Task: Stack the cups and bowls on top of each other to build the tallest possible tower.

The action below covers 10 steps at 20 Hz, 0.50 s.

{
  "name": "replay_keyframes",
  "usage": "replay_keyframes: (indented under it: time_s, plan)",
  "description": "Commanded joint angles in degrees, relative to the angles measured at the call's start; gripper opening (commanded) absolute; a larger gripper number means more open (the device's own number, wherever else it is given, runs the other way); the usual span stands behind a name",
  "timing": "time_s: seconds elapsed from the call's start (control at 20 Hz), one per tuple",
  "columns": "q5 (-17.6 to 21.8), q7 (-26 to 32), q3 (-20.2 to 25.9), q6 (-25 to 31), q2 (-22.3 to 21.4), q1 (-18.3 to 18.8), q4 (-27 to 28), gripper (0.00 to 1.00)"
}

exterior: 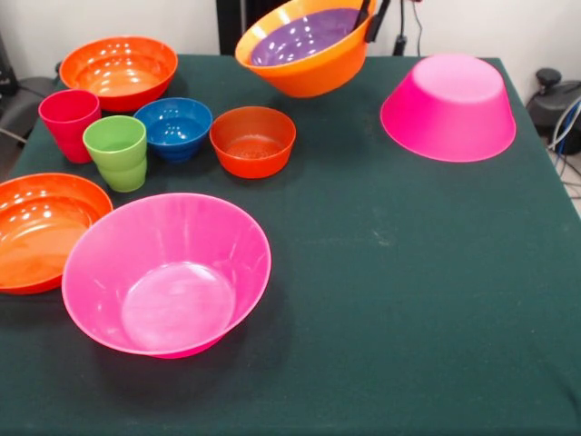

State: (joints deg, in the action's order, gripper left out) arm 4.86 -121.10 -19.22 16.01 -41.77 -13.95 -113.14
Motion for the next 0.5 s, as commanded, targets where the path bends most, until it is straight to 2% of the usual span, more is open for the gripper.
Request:
replay_keyframes:
  time_s: [0.05, 0.5]
  plan:
    - [0.74, -5.22, 2.08, 6.07, -0.61, -1.09, -2.09, 0.00]
    - [1.68, -7.76, 2.21, -3.31, 5.50, -0.43, -4.39, 0.00]
